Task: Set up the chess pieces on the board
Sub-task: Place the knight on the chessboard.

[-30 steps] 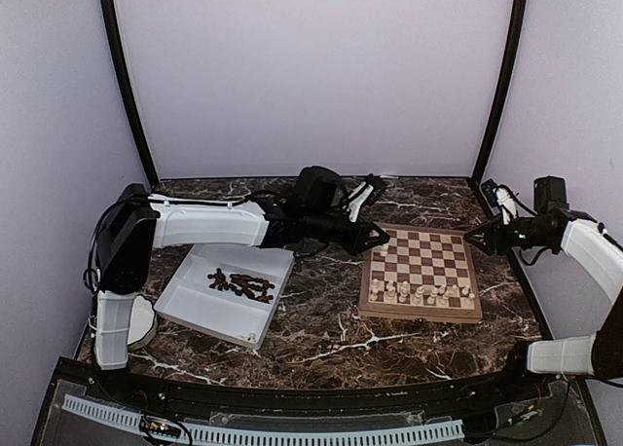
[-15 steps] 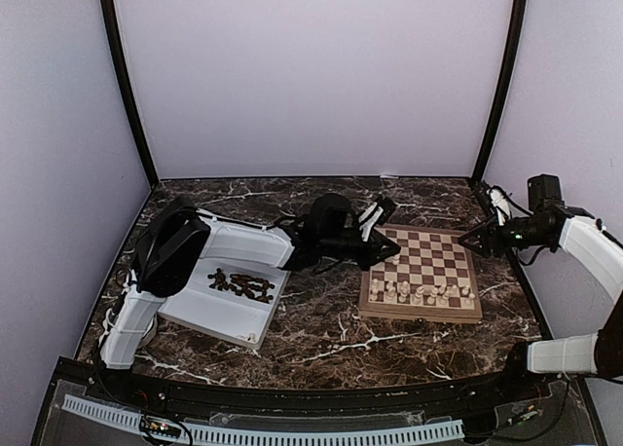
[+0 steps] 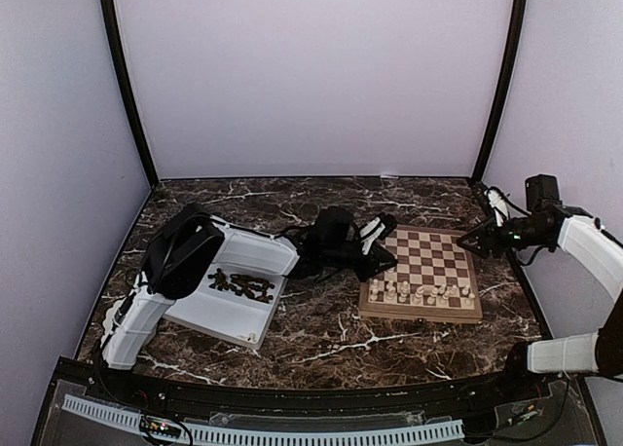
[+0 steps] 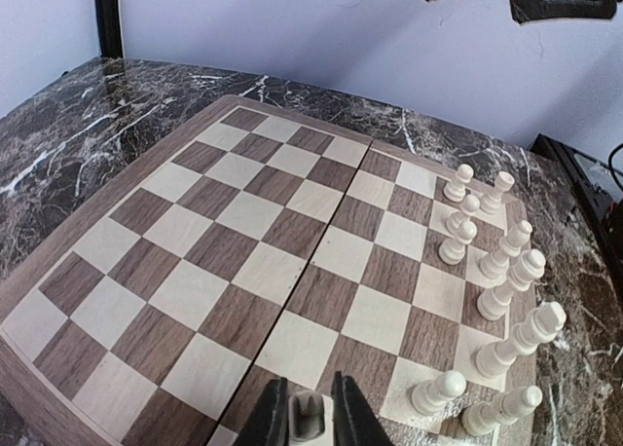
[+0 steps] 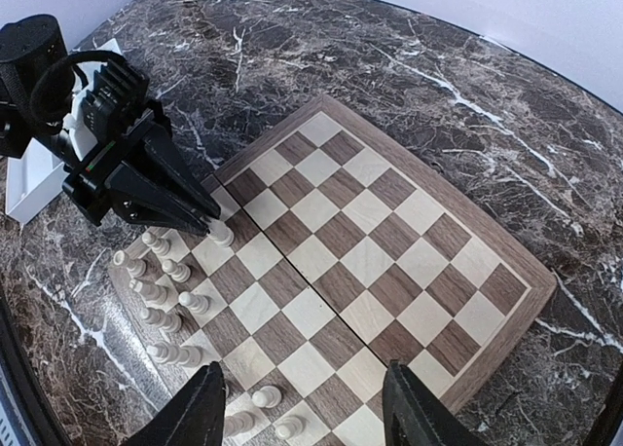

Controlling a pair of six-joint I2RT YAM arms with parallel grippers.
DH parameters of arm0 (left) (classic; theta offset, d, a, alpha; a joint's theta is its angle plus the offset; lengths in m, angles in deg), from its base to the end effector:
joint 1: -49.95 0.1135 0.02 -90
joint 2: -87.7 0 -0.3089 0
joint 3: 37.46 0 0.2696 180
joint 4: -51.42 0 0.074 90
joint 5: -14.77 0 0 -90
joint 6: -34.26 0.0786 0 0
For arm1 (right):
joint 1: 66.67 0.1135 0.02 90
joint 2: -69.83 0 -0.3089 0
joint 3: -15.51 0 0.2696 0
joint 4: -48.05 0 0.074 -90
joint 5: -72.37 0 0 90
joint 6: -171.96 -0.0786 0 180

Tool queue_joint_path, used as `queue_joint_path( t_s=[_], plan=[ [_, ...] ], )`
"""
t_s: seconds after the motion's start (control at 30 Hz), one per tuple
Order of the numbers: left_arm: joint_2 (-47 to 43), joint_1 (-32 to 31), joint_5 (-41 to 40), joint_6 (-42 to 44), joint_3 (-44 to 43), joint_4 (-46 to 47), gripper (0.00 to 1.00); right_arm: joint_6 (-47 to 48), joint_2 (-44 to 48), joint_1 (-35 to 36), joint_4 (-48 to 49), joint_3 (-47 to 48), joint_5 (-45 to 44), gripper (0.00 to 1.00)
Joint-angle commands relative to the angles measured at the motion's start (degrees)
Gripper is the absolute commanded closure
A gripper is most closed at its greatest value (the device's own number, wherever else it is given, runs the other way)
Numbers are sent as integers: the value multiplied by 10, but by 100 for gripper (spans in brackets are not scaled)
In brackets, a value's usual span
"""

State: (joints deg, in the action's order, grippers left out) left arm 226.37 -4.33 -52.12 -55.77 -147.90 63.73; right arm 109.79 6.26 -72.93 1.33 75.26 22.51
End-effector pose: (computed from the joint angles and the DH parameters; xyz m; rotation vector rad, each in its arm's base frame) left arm 0.3429 -0.5296 0.1498 1.1460 1.5834 -1.0168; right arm 0.2408 0.0246 0.2686 -0.7071 2.1444 0.5467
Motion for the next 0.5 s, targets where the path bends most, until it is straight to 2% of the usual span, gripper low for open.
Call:
queue_joint_path(
  t_s=[0.0, 0.13, 0.2, 0.37, 0.47],
  plan=[
    [-6, -4, 0, 21, -21, -5, 75, 15, -23, 20, -3, 17, -6, 43],
    [-25, -5, 1, 23, -21, -18, 59, 38, -61, 50, -25, 47, -7, 41],
    [-45, -5, -1, 24, -16, -26, 56, 47, -94, 75, -34, 63, -12, 41],
    [-140, -5, -35, 36, 38, -40, 54, 63, -181, 133, -46, 108, -34, 42],
    [-185, -4, -118, 43, 60, -114, 53, 48, -236, 165, -43, 144, -57, 41]
  ],
)
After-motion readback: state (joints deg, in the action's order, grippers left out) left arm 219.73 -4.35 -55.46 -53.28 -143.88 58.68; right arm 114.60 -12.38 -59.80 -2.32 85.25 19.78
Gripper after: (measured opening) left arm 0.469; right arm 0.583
